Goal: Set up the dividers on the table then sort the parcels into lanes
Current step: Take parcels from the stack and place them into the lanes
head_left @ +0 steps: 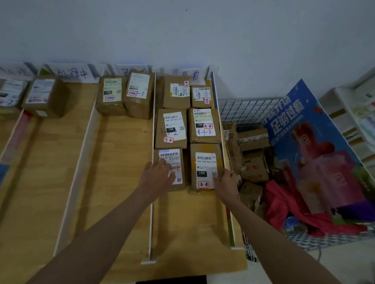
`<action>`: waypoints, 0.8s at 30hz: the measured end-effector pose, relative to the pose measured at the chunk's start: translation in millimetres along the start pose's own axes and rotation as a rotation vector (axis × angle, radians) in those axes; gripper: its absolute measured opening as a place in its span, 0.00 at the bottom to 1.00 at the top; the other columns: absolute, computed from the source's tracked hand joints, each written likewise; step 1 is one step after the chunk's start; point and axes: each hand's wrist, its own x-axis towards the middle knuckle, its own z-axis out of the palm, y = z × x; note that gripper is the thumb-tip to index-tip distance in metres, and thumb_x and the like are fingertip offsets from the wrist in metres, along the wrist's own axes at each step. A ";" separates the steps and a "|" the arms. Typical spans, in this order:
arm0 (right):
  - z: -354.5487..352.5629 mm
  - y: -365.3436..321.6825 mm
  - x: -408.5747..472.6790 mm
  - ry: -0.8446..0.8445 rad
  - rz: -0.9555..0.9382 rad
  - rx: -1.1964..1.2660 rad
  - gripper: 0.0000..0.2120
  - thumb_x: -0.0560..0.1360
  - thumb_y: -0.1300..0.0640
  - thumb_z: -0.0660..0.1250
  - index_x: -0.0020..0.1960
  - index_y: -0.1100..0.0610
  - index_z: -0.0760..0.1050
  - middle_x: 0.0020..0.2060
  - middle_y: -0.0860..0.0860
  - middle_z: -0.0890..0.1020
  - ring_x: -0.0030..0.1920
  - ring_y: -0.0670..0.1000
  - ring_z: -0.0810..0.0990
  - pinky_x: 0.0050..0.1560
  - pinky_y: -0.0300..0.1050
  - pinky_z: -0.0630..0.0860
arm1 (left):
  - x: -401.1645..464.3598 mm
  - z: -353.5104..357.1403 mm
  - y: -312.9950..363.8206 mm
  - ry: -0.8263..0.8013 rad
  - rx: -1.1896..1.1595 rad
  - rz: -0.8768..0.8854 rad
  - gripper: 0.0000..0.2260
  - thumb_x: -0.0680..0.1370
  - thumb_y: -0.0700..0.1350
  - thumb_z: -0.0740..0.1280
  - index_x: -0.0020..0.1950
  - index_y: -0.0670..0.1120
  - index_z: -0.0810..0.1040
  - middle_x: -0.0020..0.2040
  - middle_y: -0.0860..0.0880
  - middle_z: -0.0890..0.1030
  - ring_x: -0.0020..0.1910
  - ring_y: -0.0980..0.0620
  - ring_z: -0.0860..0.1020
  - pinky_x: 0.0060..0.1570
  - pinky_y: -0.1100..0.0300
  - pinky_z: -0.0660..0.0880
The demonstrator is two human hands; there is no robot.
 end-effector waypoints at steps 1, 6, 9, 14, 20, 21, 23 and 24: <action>-4.0 -1.6 0.0 0.005 -0.018 -0.014 0.23 0.82 0.54 0.61 0.73 0.61 0.61 0.69 0.60 0.64 0.67 0.58 0.68 0.62 0.49 0.71 | -1.0 -2.3 1.6 -0.009 0.013 -0.009 0.19 0.83 0.54 0.54 0.69 0.48 0.73 0.70 0.49 0.71 0.65 0.50 0.73 0.70 0.51 0.62; -36.5 -21.1 -3.9 0.062 -0.196 -0.104 0.23 0.81 0.54 0.62 0.73 0.60 0.63 0.69 0.60 0.66 0.68 0.58 0.68 0.64 0.52 0.72 | -7.2 -28.8 8.0 -0.006 0.035 -0.116 0.21 0.83 0.56 0.53 0.72 0.49 0.68 0.72 0.49 0.70 0.69 0.48 0.70 0.73 0.49 0.59; -58.2 -43.3 -11.5 0.133 -0.435 -0.287 0.20 0.81 0.53 0.60 0.71 0.59 0.65 0.68 0.57 0.68 0.68 0.56 0.68 0.66 0.52 0.70 | -19.1 -58.5 8.8 0.068 0.049 -0.171 0.20 0.83 0.55 0.54 0.71 0.48 0.68 0.72 0.47 0.70 0.69 0.46 0.70 0.71 0.47 0.63; -77.3 -108.7 -35.1 0.201 -0.774 -0.454 0.21 0.82 0.51 0.56 0.73 0.57 0.64 0.71 0.55 0.68 0.71 0.56 0.66 0.71 0.53 0.65 | -61.1 -107.9 -3.8 0.276 0.049 -0.299 0.22 0.83 0.54 0.54 0.75 0.46 0.66 0.73 0.46 0.68 0.70 0.45 0.68 0.68 0.48 0.65; -48.1 -172.8 -86.0 0.113 -1.021 -0.515 0.24 0.83 0.48 0.50 0.77 0.56 0.60 0.75 0.56 0.64 0.76 0.57 0.60 0.76 0.56 0.55 | -133.5 -132.8 -41.3 0.390 0.066 -0.469 0.23 0.83 0.54 0.53 0.76 0.46 0.64 0.75 0.46 0.66 0.73 0.45 0.65 0.71 0.47 0.61; -38.3 -181.0 -95.6 0.084 -1.047 -0.523 0.25 0.84 0.48 0.49 0.78 0.56 0.57 0.77 0.56 0.60 0.77 0.57 0.57 0.77 0.56 0.53 | -146.6 -134.4 -48.7 0.392 0.075 -0.499 0.23 0.83 0.55 0.52 0.76 0.46 0.64 0.76 0.46 0.65 0.74 0.45 0.64 0.71 0.47 0.60; -18.1 -196.4 -115.6 0.044 -1.101 -0.533 0.26 0.84 0.46 0.48 0.79 0.56 0.55 0.78 0.55 0.57 0.78 0.56 0.54 0.78 0.56 0.50 | -171.3 -136.6 -65.5 0.390 0.073 -0.566 0.24 0.83 0.55 0.50 0.77 0.47 0.62 0.77 0.48 0.63 0.75 0.47 0.62 0.73 0.48 0.59; -7.8 -203.7 -125.9 0.029 -1.126 -0.535 0.26 0.84 0.46 0.48 0.79 0.55 0.54 0.79 0.55 0.56 0.78 0.56 0.53 0.78 0.56 0.49 | -183.0 -137.3 -75.0 0.386 0.062 -0.598 0.24 0.84 0.55 0.49 0.78 0.48 0.61 0.77 0.49 0.62 0.76 0.48 0.61 0.73 0.48 0.57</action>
